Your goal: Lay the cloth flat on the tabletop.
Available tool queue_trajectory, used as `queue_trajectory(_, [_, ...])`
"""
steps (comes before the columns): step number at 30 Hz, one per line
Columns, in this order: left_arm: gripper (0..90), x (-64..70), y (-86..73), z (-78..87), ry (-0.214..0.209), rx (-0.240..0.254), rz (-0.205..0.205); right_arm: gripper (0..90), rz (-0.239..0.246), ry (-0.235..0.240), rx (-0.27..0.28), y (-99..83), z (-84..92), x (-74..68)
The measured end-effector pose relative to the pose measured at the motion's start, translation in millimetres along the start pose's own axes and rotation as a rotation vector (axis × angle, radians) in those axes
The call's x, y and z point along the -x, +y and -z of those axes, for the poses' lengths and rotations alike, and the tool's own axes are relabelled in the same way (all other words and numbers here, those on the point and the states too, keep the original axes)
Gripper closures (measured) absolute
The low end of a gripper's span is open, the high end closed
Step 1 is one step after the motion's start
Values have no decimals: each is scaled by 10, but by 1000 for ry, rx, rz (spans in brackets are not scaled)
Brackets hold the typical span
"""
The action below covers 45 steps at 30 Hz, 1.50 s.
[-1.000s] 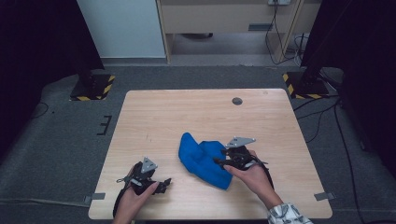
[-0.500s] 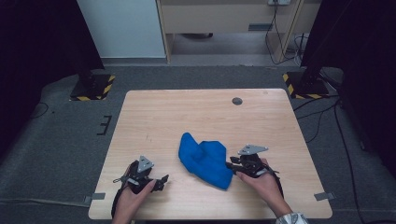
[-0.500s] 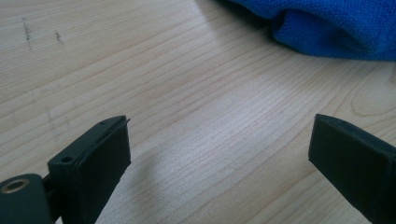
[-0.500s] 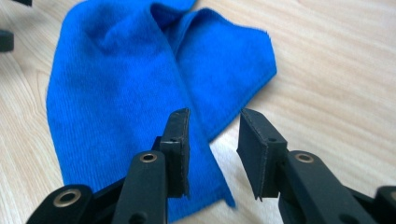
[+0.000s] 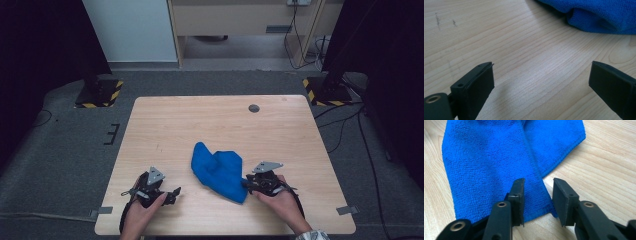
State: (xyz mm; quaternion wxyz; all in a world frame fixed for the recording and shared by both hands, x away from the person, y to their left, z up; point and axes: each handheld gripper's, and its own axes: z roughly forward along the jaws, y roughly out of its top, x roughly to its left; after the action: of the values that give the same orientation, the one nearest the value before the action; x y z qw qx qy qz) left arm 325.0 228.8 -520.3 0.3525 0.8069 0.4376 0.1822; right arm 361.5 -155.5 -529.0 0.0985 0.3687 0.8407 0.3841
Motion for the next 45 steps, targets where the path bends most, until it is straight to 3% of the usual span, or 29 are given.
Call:
queue_trajectory(3, [54, 7, 1, -4, -2, 2, -3, 682, 17, -3, 3, -13, 4, -8])
queue_trajectory(6, [56, 10, 0, -7, -2, 0, -5, 831, 33, 11, 3, -27, 9, -7])
queue_trajectory(9, [57, 5, -2, -6, 0, 1, -2, 866, 34, 18, 6, -33, 7, -6])
queue_trajectory(15, [86, 5, 0, 24, 0, 8, 3, 876, 23, 30, 36, 5, 83, 18])
queue_trajectory(21, [97, -60, 57, 141, -8, 92, 49, 875, 37, 14, 69, 63, 310, 154])
queue_trajectory(25, [121, -146, 92, 144, -15, 133, 104, 875, 22, 0, 77, 63, 396, 299])
queue_trajectory(28, [138, -220, 165, 86, -8, 137, 126, 873, 30, -1, 70, 34, 348, 377])
queue_trajectory(33, [162, -306, 396, -82, -2, 122, 103, 873, 39, -14, 65, 32, 287, 448])
queue_trajectory(36, [167, -315, 574, -212, -2, 108, 77, 872, 72, -29, 52, 71, 245, 486])
queue_trajectory(39, [171, -325, 735, -342, -1, 106, 78, 871, 94, -40, 45, 140, 176, 537])
queue_trajectory(41, [178, -335, 844, -446, 1, 91, 73, 870, 85, -46, 58, 204, 125, 580])
queue_trajectory(45, [189, -345, 917, -564, -1, 76, 64, 869, 63, -42, 63, 225, 80, 622])
